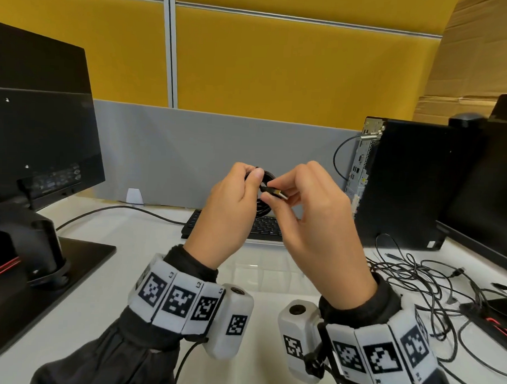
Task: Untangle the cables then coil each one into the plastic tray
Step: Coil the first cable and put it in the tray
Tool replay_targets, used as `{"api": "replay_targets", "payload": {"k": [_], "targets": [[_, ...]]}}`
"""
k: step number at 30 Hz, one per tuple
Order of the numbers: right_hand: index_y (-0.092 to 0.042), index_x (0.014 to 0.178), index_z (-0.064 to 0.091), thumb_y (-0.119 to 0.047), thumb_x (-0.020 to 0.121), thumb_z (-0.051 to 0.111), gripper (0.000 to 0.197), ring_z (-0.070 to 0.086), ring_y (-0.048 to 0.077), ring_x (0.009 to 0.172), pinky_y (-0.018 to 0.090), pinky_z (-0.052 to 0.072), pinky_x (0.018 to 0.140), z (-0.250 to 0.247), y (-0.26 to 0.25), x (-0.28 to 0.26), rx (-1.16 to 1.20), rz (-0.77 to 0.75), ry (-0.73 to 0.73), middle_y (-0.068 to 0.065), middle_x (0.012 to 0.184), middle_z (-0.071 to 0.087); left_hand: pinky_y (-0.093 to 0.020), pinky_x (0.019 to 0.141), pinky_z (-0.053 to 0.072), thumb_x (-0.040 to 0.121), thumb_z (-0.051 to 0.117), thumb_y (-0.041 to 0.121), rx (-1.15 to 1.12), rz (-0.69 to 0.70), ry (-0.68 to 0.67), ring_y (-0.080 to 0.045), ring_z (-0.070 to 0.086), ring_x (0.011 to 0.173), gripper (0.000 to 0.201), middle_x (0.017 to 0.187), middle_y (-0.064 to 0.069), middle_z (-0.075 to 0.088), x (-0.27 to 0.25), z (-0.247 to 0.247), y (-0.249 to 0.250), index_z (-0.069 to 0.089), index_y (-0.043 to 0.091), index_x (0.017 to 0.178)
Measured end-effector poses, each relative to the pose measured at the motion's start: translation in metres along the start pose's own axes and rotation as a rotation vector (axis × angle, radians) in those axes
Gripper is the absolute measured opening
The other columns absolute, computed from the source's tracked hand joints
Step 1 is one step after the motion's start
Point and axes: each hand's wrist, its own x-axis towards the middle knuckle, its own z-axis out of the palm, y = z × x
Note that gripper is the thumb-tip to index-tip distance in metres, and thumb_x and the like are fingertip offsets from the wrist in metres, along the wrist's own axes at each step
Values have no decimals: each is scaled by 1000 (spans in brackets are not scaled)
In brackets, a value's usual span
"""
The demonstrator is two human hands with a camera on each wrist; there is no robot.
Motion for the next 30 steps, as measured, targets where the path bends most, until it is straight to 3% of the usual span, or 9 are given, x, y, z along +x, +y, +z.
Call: {"api": "replay_targets", "payload": {"k": [5, 7, 10, 14, 17, 21, 24, 28, 30], "targets": [[-12, 90, 49, -17, 93, 55, 8, 49, 11, 72, 25, 41, 66, 2, -4, -2, 24, 133, -149, -2, 85, 49, -25, 61, 38, 100, 31, 29, 162, 51, 75, -15, 52, 66, 25, 74, -2, 55, 0, 2, -5, 47, 12, 92], [-15, 95, 46, -18, 97, 47, 4, 47, 10, 74, 22, 38, 68, 1, -5, -3, 0, 186, -239, -2, 89, 47, -27, 59, 37, 100, 31, 29, 214, 75, 87, -15, 51, 63, 25, 71, -1, 53, -1, 4, -6, 46, 11, 92], [-15, 110, 46, -17, 100, 34, 15, 43, 12, 79, 21, 32, 65, 1, -5, -4, -139, 214, -407, -2, 98, 44, -32, 56, 39, 99, 32, 32, 241, 114, 76, -15, 53, 63, 25, 69, 2, 54, -4, 10, -5, 44, 12, 90], [-18, 99, 34, -17, 99, 26, 8, 31, 14, 65, 27, 23, 57, -5, -5, -6, -407, 189, -528, -5, 82, 36, -34, 57, 41, 98, 38, 32, 223, 157, 35, -15, 55, 60, 21, 65, 6, 53, -7, 18, -5, 45, 13, 91], [-21, 93, 25, -23, 102, 23, 9, 33, 10, 54, 32, 25, 62, -6, -3, -4, -309, 220, -527, -11, 68, 35, -33, 58, 47, 98, 40, 28, 133, 156, 13, -11, 57, 63, 14, 69, 5, 59, -8, 19, -5, 46, 17, 94], [-20, 100, 37, -26, 103, 25, 15, 37, 15, 52, 33, 24, 63, 6, 3, -5, -263, 192, -431, -12, 59, 38, -20, 54, 44, 98, 43, 28, 86, 127, 51, -6, 57, 64, 16, 68, 6, 58, -4, 13, -8, 48, 13, 92], [-26, 88, 36, -23, 101, 34, 13, 37, 13, 51, 32, 25, 62, 14, 4, -5, -144, 163, -317, -14, 55, 35, -12, 55, 40, 97, 44, 28, 76, 83, 93, -1, 54, 62, 19, 67, 8, 56, -1, 8, -11, 49, 12, 89], [-24, 85, 49, -21, 96, 41, 13, 33, 10, 50, 35, 36, 58, 15, 3, -6, -184, 75, -193, -14, 55, 36, -12, 56, 38, 97, 42, 31, 6, -6, 103, 2, 49, 59, 23, 68, 9, 53, 2, 7, -13, 48, 16, 81], [-22, 85, 50, -20, 94, 45, 10, 30, 10, 48, 33, 35, 56, 15, 3, -7, -210, 50, -155, -14, 54, 35, -16, 60, 41, 97, 42, 33, -40, -29, 94, -1, 49, 61, 24, 70, 7, 54, 1, 9, -13, 48, 17, 79]]}}
